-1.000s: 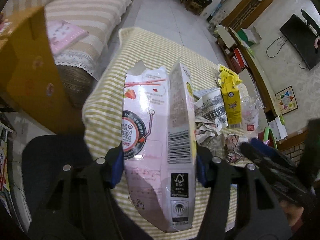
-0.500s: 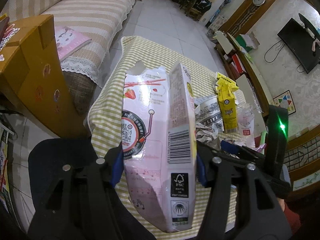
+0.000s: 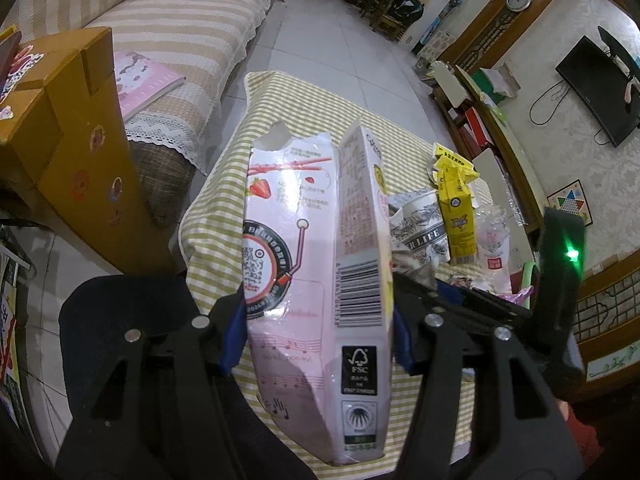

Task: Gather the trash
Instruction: 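Grasp the crumpled paper with the right tool while the left tool holds the pink-white box, then drop the crumpled paper and pink-white box into the bin with both tools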

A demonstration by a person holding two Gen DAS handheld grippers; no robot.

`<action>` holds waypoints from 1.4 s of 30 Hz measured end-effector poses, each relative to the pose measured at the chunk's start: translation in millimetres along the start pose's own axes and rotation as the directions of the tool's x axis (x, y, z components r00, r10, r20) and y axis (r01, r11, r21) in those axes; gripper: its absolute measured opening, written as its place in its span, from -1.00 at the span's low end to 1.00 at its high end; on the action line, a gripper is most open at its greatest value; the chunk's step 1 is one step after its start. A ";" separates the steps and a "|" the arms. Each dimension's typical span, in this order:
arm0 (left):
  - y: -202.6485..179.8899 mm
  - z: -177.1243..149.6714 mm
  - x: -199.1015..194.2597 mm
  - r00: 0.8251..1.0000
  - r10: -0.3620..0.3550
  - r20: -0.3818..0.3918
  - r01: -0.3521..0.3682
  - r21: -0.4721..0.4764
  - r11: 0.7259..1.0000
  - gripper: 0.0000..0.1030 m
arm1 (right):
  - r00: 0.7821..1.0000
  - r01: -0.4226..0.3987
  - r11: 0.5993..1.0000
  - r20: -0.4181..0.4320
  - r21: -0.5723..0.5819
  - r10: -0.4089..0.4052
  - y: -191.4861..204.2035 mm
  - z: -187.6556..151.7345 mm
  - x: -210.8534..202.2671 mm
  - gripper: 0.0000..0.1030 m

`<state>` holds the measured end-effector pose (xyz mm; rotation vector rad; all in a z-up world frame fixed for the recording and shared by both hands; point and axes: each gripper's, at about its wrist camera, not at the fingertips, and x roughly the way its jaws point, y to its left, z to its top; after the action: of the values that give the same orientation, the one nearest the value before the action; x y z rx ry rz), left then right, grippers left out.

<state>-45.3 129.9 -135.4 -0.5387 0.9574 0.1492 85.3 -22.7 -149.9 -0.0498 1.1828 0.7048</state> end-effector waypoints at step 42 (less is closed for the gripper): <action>-123.7 -1.0 15.1 0.995 -0.096 -0.023 0.099 0.268 0.958 0.08 | 0.932 0.096 0.963 0.317 0.253 -0.176 -105.3 -67.1 -173.2 -0.48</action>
<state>6.4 21.5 -102.3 -0.3351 0.9403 -0.0723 51.8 -214.4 -62.1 0.1791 0.9133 0.4253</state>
